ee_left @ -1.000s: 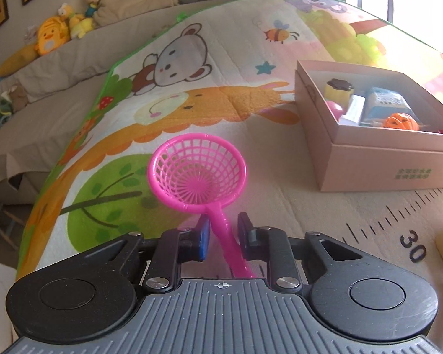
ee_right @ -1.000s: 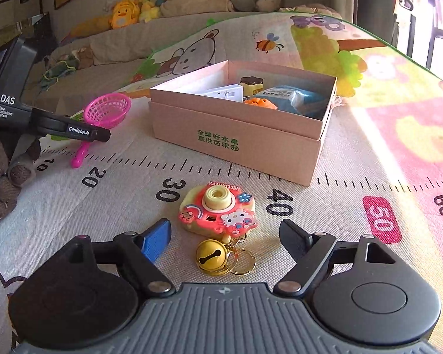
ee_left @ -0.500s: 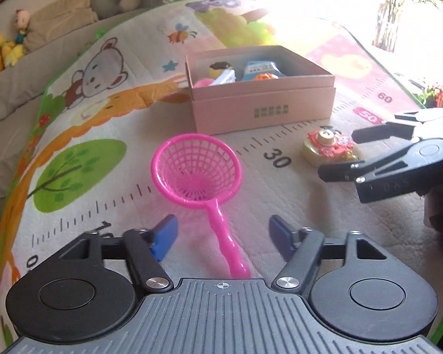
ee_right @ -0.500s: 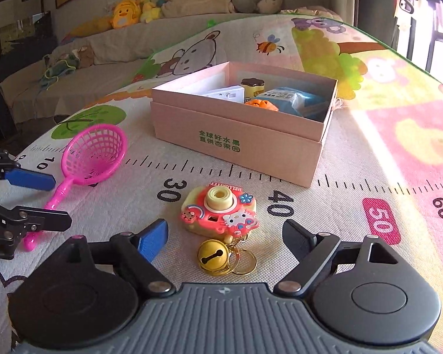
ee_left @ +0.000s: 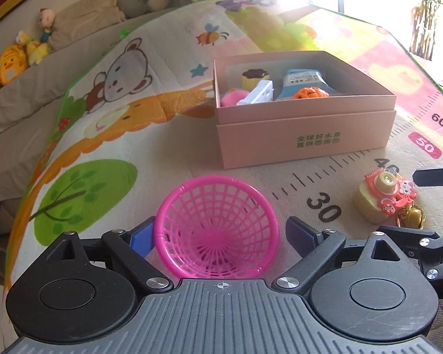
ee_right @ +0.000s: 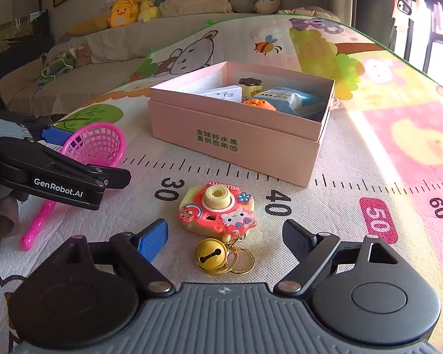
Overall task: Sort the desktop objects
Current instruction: 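Grasp the pink toy with bell keychain with the right tool while the left lifts the net, then drop the net into the box with the left tool while the right carries the bell toy, then lower the pink bell toy into the pink box and open the right tool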
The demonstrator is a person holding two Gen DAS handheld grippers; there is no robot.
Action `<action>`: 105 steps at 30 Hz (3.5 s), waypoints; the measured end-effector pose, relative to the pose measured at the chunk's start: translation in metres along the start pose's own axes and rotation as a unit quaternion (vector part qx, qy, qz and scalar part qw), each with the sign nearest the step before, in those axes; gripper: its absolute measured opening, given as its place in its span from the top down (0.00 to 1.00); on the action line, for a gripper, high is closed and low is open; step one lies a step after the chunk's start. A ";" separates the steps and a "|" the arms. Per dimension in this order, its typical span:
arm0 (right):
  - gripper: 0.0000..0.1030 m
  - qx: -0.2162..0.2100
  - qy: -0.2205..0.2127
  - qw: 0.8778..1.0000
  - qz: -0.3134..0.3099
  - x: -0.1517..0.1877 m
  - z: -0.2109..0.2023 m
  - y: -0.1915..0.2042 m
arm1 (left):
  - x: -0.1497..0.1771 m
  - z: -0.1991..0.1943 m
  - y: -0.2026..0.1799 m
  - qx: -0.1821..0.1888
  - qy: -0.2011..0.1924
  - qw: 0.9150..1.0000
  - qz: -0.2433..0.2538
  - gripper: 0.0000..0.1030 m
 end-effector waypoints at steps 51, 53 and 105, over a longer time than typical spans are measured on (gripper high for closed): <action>0.44 -0.003 -0.082 0.992 0.096 -0.151 -0.011 -0.123 | -0.069 -0.001 0.006 0.106 -0.081 0.991 -0.027 0.01; 0.25 0.012 -0.057 0.994 0.088 -0.148 0.006 -0.116 | -0.057 -0.003 0.011 0.108 -0.074 0.990 -0.054 0.01; 0.83 -0.026 -0.021 0.982 0.184 -0.139 0.090 -0.107 | -0.017 -0.001 0.038 0.144 -0.058 0.975 -0.158 0.00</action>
Point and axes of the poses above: each gripper's, at about its wrist camera, not at the fingertips, and z roughly the way its jaws point, y to its left, x to its underside, the point moved 5 cm from there along z, roughly the way its jaws point, and after that the axes turned 10 degrees about -z, right-handed, at the moved point
